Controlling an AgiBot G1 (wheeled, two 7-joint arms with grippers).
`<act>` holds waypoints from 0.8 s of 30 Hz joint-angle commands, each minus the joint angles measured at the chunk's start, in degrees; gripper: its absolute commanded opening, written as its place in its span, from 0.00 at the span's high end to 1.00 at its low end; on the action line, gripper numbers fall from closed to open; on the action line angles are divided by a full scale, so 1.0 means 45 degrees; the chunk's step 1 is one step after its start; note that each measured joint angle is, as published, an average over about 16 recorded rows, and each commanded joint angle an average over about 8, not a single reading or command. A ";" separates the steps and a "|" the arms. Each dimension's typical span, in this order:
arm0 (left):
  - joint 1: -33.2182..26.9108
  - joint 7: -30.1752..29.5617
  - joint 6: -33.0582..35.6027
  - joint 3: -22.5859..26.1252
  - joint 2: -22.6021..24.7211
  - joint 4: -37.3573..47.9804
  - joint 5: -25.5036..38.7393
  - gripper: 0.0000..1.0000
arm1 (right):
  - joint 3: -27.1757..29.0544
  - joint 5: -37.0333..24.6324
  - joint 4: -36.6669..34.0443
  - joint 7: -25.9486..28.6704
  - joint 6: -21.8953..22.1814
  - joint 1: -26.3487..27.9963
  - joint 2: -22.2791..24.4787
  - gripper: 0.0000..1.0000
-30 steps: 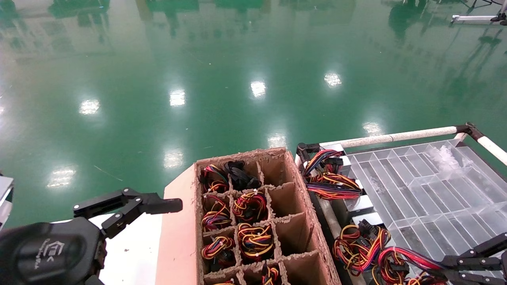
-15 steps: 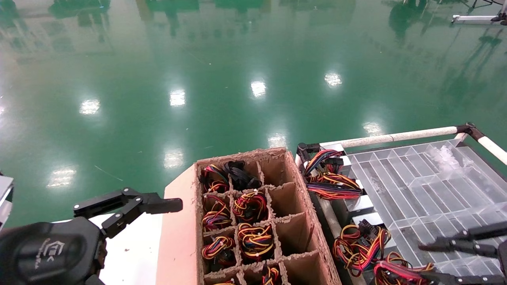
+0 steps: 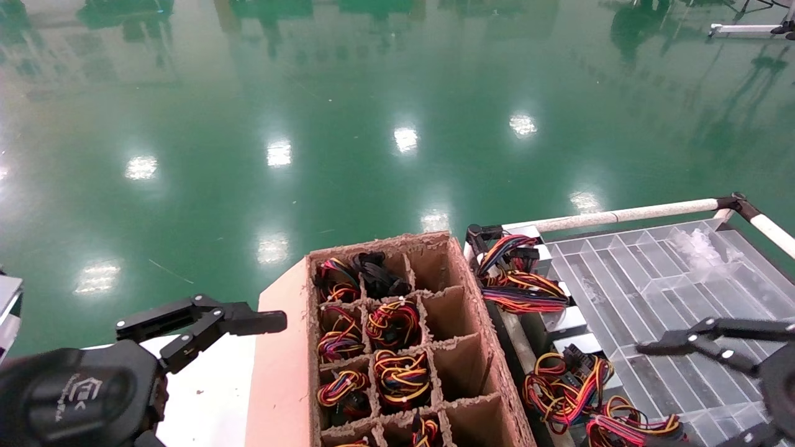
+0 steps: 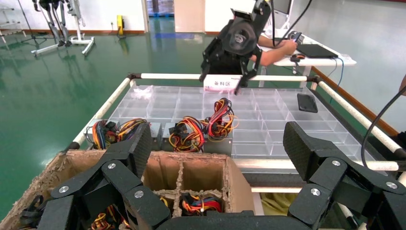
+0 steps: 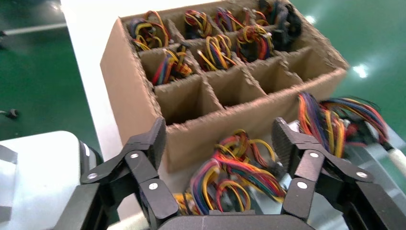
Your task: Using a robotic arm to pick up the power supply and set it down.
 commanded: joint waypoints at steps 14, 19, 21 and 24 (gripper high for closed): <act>-0.0002 0.0002 0.0000 0.0004 -0.0001 0.0002 -0.0002 0.00 | 0.2652 0.0309 0.1142 0.1047 0.0264 -0.2177 -0.1019 0.00; -0.0002 0.0003 0.0000 0.0005 -0.0001 0.0002 -0.0003 0.00 | 0.3574 0.0417 0.1538 0.1411 0.0356 -0.2933 -0.1373 0.00; -0.0003 0.0003 0.0000 0.0006 -0.0001 0.0002 -0.0003 0.00 | 0.3948 0.0460 0.1699 0.1559 0.0393 -0.3240 -0.1517 0.00; -0.0003 0.0003 -0.0001 0.0006 -0.0002 0.0002 -0.0004 0.00 | 0.4515 0.0526 0.1943 0.1783 0.0450 -0.3705 -0.1734 0.00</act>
